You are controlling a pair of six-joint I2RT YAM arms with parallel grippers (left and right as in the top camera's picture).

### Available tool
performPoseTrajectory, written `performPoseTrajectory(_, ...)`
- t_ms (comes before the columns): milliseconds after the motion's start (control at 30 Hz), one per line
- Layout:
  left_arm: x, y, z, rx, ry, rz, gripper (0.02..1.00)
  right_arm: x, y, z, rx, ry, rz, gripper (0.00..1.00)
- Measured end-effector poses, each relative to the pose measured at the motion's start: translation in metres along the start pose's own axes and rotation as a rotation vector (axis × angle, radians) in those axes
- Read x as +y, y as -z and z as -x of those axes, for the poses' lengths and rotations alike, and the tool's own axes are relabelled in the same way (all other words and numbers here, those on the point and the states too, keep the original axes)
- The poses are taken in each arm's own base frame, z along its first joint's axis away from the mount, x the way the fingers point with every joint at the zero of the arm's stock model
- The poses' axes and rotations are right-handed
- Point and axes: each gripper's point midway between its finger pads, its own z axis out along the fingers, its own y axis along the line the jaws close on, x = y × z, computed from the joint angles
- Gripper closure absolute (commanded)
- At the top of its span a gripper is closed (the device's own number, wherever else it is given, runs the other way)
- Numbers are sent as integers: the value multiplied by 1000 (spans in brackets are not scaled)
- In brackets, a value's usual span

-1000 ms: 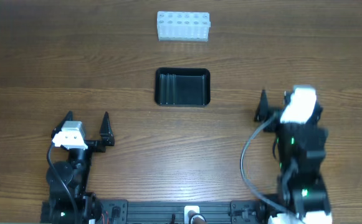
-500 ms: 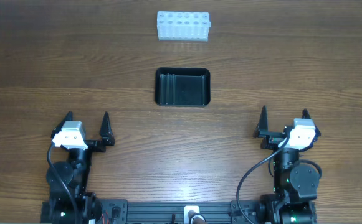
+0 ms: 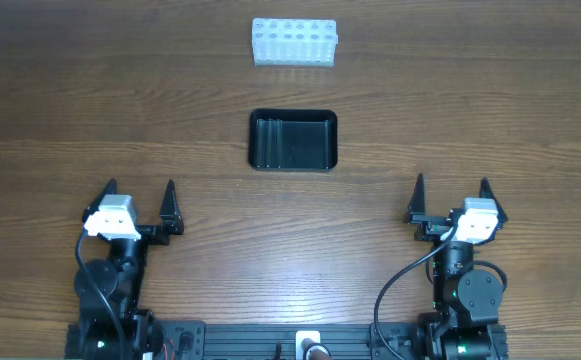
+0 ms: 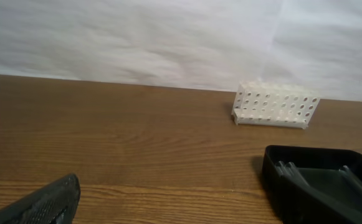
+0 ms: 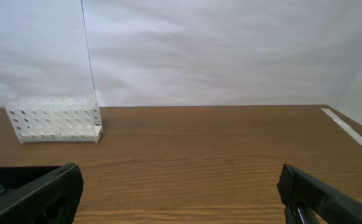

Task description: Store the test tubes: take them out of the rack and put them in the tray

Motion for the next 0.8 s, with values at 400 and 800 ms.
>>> performPoseTrajectory(400,0,0,0,0,0,1,18,2,0,-34,105,19,8,9)
performPoseTrajectory(800,0,0,0,0,0,0,18,2,0,-38,121,21,11,7)
